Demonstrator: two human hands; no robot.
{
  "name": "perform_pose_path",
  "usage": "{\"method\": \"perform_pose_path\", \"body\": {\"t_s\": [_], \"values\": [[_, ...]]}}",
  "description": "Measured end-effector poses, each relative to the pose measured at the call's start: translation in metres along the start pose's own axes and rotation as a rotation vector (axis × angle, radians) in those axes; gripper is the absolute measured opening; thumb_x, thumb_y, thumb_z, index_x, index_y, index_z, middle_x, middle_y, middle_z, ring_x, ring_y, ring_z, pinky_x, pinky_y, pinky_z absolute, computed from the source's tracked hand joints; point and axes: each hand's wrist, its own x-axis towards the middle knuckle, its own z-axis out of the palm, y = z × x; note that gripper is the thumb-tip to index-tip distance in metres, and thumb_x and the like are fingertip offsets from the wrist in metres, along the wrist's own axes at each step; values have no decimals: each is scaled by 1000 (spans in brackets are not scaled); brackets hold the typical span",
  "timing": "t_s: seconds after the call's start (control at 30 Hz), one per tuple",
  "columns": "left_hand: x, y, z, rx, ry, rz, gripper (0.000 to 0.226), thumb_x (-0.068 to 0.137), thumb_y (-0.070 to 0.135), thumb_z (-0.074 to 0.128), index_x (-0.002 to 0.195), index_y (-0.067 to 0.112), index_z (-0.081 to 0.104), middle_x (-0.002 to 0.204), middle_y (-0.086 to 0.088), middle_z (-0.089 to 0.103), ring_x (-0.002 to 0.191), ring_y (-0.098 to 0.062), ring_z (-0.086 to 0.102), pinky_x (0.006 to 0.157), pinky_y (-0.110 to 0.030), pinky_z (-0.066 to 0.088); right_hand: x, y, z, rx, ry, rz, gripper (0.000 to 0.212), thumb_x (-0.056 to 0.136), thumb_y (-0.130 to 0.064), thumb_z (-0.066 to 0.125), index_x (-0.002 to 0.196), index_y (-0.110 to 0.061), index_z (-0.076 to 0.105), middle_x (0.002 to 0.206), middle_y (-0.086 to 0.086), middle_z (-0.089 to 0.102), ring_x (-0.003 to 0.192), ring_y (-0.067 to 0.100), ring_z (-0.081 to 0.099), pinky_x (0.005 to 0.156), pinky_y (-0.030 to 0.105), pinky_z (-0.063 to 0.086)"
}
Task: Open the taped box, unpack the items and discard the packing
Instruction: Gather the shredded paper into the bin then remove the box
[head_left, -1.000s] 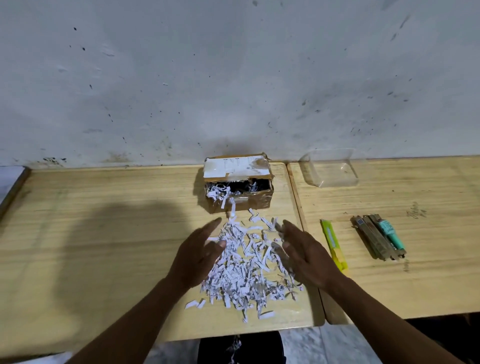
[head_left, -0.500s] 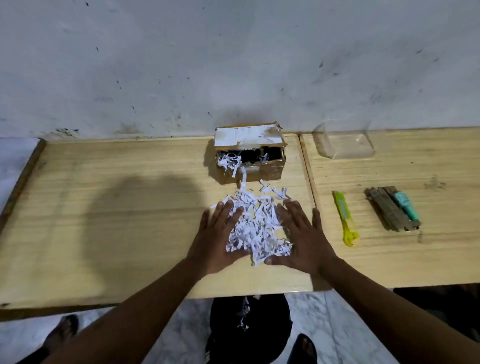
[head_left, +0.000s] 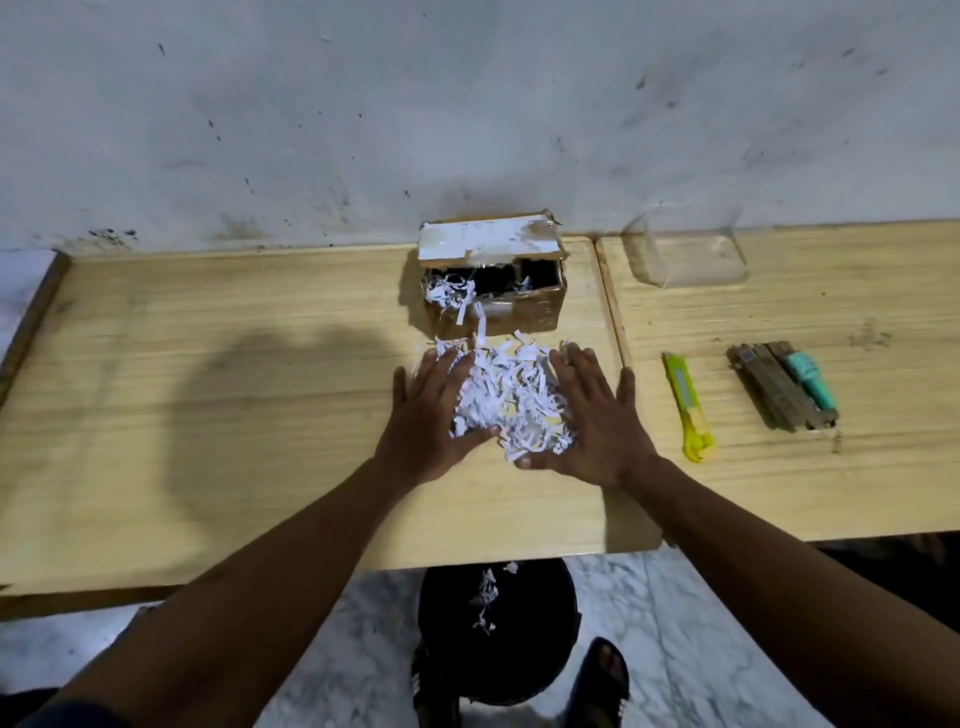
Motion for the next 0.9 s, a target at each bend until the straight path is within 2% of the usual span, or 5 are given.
{"method": "perform_pose_path", "body": {"t_s": [0.2, 0.37, 0.47, 0.67, 0.9], "values": [[10, 1, -10, 28, 79, 131, 127, 51, 92, 60, 151, 21, 29, 156, -3, 29, 148, -22, 21, 114, -60, 17, 20, 8, -3, -26, 4, -93, 132, 53, -99, 45, 156, -31, -4, 166, 3, -3, 152, 23, -6, 115, 67, 4], [20, -6, -1, 54, -2, 238, 134, 48, 99, 52, 154, 21, 24, 157, -8, 30, 149, -24, 20, 116, -55, 16, 31, 7, 3, -54, 22, -209, 106, 71, -88, 44, 155, -33, 9, 165, 3, 12, 152, 25, 5, 115, 66, 5], [24, -5, 2, 59, 17, 218, 125, 57, 95, 52, 154, 21, 25, 153, -9, 36, 145, -25, 28, 114, -52, 23, 34, 7, 8, -75, 65, -240, 86, 82, -77, 42, 152, -30, 26, 160, 5, 26, 150, 27, 17, 116, 63, 11], [44, -6, 10, 134, 177, 272, 72, 81, 65, 60, 127, 10, 60, 124, -14, 60, 118, -34, 53, 92, -47, 39, 45, 0, 9, -85, 199, -237, 56, 81, -50, 50, 127, -18, 56, 131, 7, 55, 119, 30, 48, 93, 46, 37], [45, -3, 7, 123, 102, 325, 48, 66, 37, 70, 105, 11, 63, 94, -6, 59, 85, -30, 53, 64, -36, 43, 46, -3, 15, 17, 271, -355, 31, 82, -32, 64, 104, -10, 63, 95, 6, 59, 78, 26, 51, 61, 33, 42]]}}
